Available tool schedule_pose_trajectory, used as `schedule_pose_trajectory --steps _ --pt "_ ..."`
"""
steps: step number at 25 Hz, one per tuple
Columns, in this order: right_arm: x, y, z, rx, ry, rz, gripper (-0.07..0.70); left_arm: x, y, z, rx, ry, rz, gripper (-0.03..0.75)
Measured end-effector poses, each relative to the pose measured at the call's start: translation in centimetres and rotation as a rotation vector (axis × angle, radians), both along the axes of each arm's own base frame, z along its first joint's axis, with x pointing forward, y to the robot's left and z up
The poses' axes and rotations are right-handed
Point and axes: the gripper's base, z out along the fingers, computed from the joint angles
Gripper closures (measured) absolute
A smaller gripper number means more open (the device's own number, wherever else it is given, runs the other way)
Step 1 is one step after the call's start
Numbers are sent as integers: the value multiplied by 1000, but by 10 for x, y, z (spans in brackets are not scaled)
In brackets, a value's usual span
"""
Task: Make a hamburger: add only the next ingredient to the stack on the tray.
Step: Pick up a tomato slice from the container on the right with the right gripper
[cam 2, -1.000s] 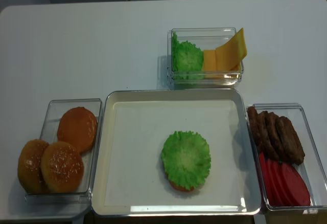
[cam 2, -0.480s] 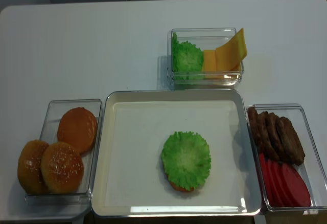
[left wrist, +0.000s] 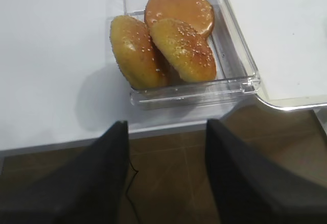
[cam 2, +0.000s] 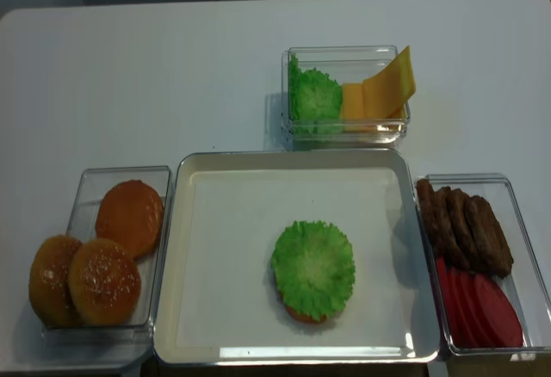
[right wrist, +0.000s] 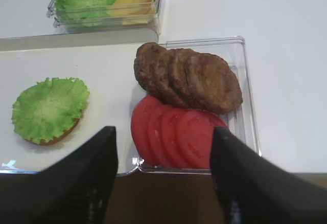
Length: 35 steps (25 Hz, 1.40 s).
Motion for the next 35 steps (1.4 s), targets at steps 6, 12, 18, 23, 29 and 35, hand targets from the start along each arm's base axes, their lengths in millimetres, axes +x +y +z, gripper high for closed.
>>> schedule_pose_trajectory --steps 6,12,18,23,29,35 --pt "47 4 24 32 136 12 197 0 0 0 0 0 0 356" --pt "74 7 35 5 193 60 227 0 0 0 0 0 0 356" --pt "76 9 35 26 209 76 233 0 0 0 0 0 0 356" --pt "86 13 29 12 256 106 234 0 0 0 0 0 0 356" --pt "117 25 10 -15 385 147 239 0 0 0 0 0 0 356" --pt "137 48 -13 -105 506 163 260 0 0 0 0 0 0 356"
